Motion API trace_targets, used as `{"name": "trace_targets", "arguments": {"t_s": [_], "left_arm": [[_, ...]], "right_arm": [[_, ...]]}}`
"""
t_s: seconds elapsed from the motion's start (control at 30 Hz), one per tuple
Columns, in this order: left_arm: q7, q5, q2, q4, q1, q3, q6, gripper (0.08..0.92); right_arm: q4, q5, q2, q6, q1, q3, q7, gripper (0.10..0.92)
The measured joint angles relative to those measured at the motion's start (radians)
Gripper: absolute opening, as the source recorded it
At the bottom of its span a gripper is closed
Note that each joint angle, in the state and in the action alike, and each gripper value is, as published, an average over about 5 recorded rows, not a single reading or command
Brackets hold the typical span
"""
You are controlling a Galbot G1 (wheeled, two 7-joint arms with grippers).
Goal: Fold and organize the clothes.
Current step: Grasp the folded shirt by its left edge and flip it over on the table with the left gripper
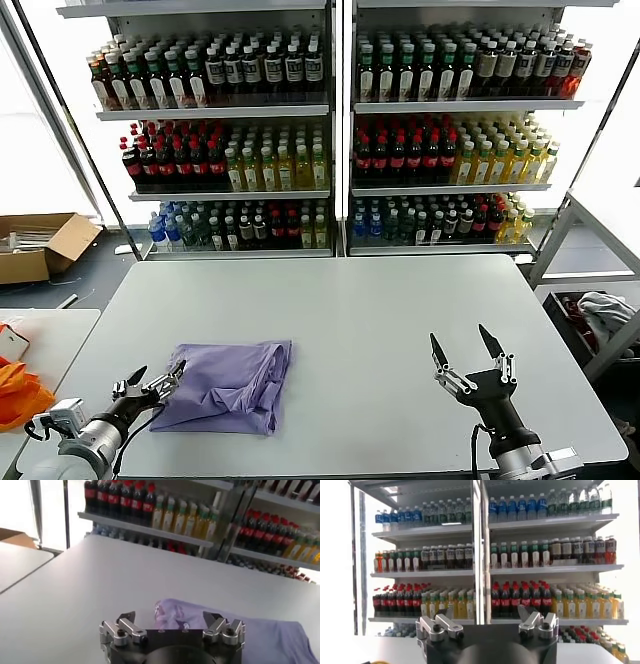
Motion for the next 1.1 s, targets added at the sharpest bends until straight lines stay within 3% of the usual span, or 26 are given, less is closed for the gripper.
{"name": "trace_targets", "arguments": {"t_s": [0.77,0.87,1.1], "left_arm": [[0.002,0.019,-0.052,0.03,0.009,0.035,0.0,0.18],[0.007,0.001,-0.044,0.02,0.016,0.009,-0.001,0.135],[0.024,-0.041,0.035,0.049,0.019,-0.141,-0.011,0.132]], "right_arm": [[0.008,0.001,0.009,0.0,0.003,-0.004,-0.004,0.823],[0.007,0.006,0.006,0.002,0.004,0.001,-0.005,0.823],[-0.001,0.018,-0.003,0.009,0.004,0.007,-0.008,0.823]]}}
